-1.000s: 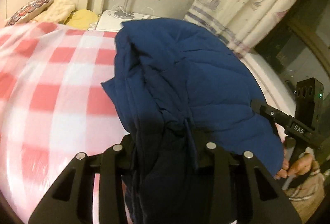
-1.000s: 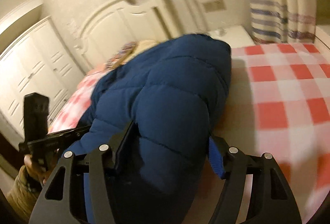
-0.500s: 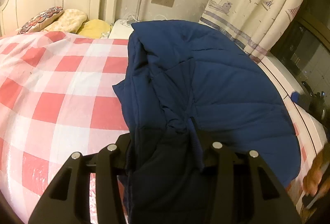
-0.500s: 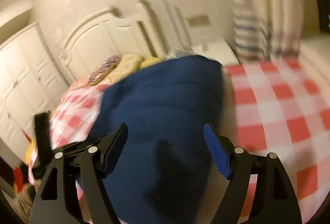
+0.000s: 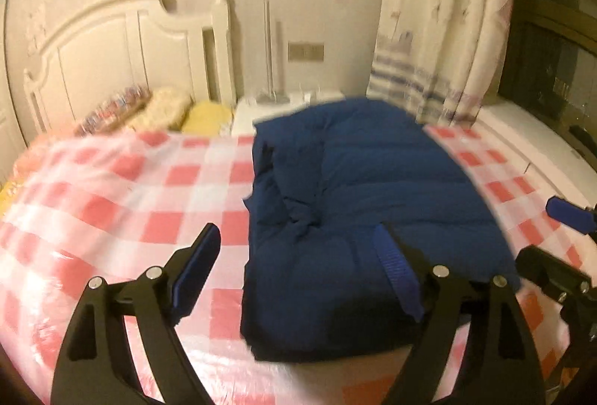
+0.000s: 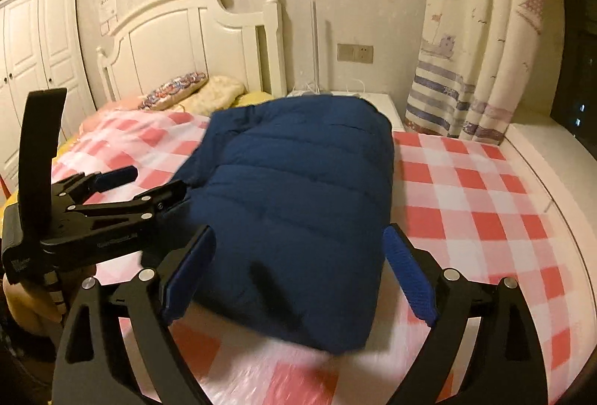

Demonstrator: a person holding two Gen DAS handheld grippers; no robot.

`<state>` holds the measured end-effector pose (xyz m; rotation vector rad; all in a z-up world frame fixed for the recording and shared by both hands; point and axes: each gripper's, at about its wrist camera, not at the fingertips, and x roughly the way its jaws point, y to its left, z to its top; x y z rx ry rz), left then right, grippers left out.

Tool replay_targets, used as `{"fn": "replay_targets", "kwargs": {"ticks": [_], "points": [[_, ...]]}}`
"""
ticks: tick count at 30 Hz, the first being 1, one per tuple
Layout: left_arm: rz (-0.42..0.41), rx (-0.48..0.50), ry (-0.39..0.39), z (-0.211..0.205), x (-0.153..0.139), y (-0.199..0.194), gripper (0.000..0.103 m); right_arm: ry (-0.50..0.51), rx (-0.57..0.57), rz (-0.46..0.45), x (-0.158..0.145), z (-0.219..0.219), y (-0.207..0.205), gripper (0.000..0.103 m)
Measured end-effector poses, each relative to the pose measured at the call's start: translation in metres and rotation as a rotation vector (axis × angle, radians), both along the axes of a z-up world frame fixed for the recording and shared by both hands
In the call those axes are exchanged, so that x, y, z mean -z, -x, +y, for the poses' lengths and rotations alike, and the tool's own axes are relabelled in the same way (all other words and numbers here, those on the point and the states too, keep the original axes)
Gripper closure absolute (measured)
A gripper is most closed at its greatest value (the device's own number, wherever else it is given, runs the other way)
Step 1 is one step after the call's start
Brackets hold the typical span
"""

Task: Fold large clothes
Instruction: 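Lower the folded jacket onto the bed and open both tools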

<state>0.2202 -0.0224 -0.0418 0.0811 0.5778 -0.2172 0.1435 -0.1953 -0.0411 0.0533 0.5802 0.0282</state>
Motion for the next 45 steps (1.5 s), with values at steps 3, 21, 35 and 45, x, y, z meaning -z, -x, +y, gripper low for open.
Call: {"fn": "replay_targets", "kwargs": {"ticks": [3,21,35,45], "points": [[-0.125,-0.035,0.002,0.004,-0.035,0.042,0.002,0.007,-0.001,-0.072,-0.024,0.004,0.039,0.015],[-0.358,-0.078,-0.099,-0.013,-0.086,0.184,0.002,0.058,0.093,-0.216,-0.079,0.006,0.129,0.004],[-0.245,-0.158,-0.019,0.013,-0.062,0.160,0.002,0.151,0.130,-0.175,-0.058,0.035,0.120,0.004],[-0.241,-0.146,-0.020,0.011,-0.064,0.162,0.002,0.161,0.144,-0.210,-0.064,0.037,0.129,0.004]]}}
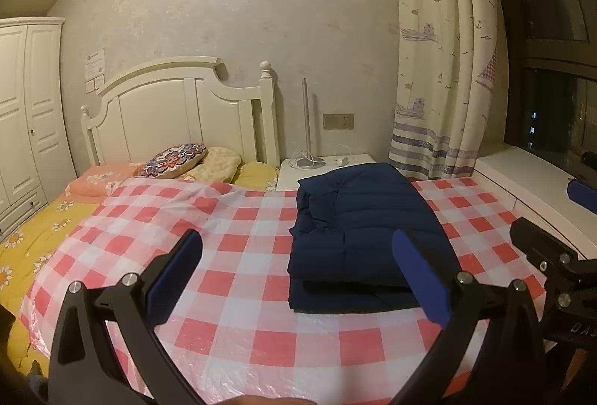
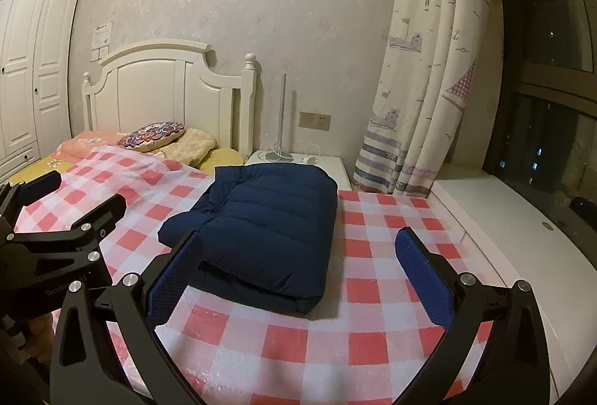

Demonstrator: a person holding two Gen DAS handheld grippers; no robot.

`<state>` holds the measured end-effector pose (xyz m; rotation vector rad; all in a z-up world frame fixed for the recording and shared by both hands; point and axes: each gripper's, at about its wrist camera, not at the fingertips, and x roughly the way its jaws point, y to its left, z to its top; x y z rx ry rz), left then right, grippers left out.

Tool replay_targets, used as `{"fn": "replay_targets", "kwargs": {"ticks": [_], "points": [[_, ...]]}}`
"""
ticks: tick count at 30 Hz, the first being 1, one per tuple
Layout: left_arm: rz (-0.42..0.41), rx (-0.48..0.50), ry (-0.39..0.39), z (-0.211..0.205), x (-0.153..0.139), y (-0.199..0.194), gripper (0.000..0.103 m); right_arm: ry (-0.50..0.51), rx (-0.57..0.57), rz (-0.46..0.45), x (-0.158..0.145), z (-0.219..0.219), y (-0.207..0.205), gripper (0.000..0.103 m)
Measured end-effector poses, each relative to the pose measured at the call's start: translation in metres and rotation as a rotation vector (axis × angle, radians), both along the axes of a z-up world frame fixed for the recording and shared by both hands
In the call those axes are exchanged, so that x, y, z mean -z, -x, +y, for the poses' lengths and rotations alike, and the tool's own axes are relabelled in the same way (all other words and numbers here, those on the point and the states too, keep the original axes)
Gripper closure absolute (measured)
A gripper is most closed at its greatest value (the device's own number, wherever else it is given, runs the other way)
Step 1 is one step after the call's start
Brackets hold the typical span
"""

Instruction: Fold large clothes

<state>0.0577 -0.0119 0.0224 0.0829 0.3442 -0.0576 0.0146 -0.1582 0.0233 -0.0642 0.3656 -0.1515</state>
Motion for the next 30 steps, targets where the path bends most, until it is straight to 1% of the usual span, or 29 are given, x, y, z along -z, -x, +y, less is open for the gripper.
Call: {"fn": "replay_targets", "kwargs": {"ticks": [30], "points": [[0.016,-0.001,-0.001,0.0009,0.0038,-0.0005,0.002,0.011,0.011,0.002,0.0032,-0.0002,0.0004,0.004]]}}
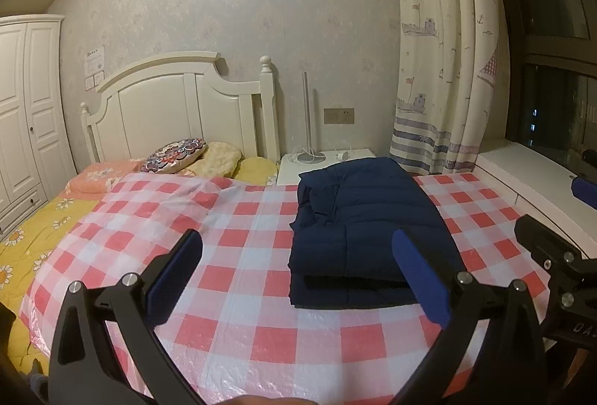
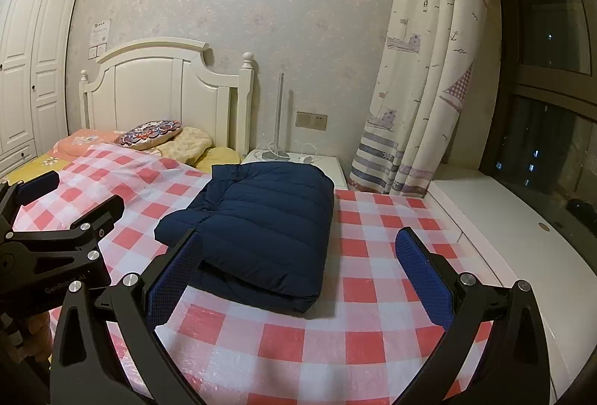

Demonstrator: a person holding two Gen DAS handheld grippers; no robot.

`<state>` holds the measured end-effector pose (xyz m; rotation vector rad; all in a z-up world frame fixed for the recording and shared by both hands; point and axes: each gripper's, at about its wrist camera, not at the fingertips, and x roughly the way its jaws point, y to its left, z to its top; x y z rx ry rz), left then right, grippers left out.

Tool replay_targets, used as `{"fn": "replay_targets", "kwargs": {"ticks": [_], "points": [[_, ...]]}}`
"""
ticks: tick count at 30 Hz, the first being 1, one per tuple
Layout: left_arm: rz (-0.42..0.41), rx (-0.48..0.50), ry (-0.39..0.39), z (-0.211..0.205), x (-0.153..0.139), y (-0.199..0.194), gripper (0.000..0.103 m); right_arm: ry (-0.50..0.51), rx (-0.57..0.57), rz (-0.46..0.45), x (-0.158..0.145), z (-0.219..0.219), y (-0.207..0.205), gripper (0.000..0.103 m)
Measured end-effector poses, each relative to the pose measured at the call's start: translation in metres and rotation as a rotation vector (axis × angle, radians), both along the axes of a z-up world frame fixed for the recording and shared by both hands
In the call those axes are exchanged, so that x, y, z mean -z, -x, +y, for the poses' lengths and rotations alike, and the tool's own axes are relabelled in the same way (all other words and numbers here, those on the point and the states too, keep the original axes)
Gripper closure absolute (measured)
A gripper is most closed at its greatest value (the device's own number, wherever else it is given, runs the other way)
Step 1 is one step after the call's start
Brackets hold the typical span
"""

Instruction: Fold large clothes

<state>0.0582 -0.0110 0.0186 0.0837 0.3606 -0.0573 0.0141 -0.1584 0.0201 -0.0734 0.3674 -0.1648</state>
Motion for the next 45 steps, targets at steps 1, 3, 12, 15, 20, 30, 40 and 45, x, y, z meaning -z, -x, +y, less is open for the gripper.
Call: {"fn": "replay_targets", "kwargs": {"ticks": [1,3,12,15,20,30,40,45], "points": [[0.001,0.001,-0.001,0.0001,0.0006,0.0004,0.002,0.000,0.000,0.000,-0.0002,0.0004,-0.0001,0.004],[0.002,0.001,-0.002,0.0003,0.0013,0.0002,0.002,0.001,0.000,-0.001,-0.0002,0.0000,0.0004,0.004],[0.002,0.001,-0.004,0.0004,0.0024,-0.0002,0.002,0.001,0.000,-0.001,-0.0005,0.0004,0.0003,0.004],[0.003,0.001,-0.004,0.0002,0.0024,-0.0002,0.002,0.000,0.000,0.000,-0.0007,0.0011,-0.0002,0.004],[0.003,0.000,-0.004,-0.0007,0.0018,-0.0003,0.002,0.001,-0.001,0.000,-0.0006,0.0005,0.0001,0.004],[0.001,0.002,-0.006,-0.0002,0.0021,-0.0003,0.002,0.001,0.000,0.000,-0.0010,0.0018,0.0000,0.004],[0.003,0.007,-0.009,0.0036,0.0049,0.0006,0.002,0.001,-0.001,-0.001,-0.0005,0.0022,0.0000,0.004],[0.003,0.011,-0.011,0.0035,0.0045,0.0001,0.002,0.001,-0.001,-0.001,-0.0005,0.0022,0.0000,0.004]]}}
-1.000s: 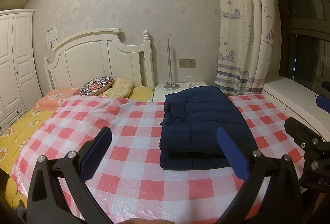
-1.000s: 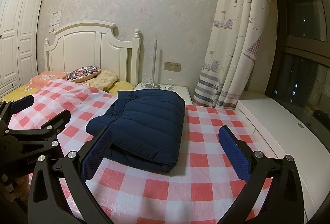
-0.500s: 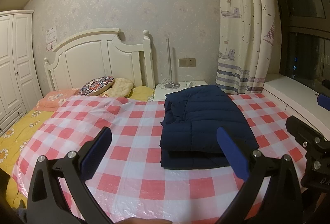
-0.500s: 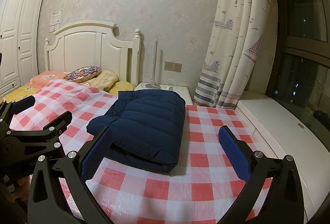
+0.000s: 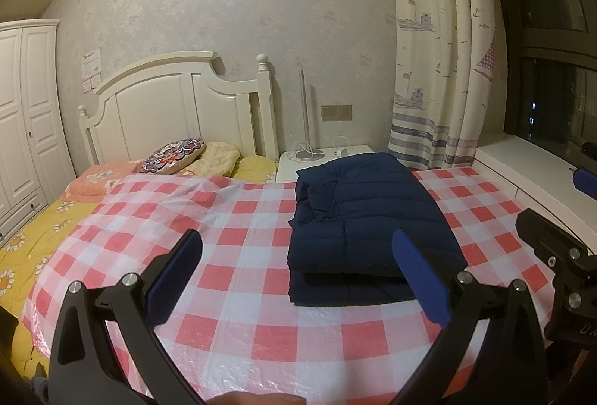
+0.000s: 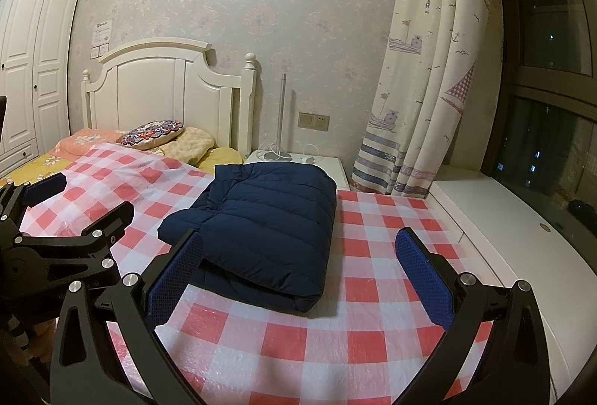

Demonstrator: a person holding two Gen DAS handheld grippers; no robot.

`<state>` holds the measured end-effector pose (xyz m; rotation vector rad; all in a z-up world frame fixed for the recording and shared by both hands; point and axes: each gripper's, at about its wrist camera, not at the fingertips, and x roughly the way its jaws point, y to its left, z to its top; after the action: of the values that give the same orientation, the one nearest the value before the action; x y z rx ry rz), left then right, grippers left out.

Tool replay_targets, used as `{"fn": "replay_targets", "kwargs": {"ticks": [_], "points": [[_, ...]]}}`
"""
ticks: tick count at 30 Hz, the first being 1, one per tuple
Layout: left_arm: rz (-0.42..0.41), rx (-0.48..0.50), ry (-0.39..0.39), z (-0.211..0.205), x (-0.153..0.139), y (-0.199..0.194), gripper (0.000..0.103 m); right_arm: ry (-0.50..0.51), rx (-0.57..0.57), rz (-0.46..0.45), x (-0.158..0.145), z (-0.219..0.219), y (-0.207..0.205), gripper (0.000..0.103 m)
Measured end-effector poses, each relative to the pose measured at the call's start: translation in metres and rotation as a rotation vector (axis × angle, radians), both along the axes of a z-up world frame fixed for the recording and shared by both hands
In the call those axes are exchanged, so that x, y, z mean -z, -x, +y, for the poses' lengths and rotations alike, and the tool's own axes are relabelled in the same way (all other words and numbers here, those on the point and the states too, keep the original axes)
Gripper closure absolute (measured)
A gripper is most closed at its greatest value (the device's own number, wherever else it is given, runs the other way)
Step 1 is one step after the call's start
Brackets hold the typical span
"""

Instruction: Fold large clothes

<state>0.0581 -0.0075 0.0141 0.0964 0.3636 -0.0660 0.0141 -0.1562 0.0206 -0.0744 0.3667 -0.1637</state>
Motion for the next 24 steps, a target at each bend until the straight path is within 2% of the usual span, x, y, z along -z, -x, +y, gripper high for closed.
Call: {"fn": "replay_targets", "kwargs": {"ticks": [24], "points": [[0.001,0.008,0.006,0.0024,-0.0003,-0.0016,0.002,0.000,-0.003,0.000,0.0015,0.0016,0.0003,0.004]]}}
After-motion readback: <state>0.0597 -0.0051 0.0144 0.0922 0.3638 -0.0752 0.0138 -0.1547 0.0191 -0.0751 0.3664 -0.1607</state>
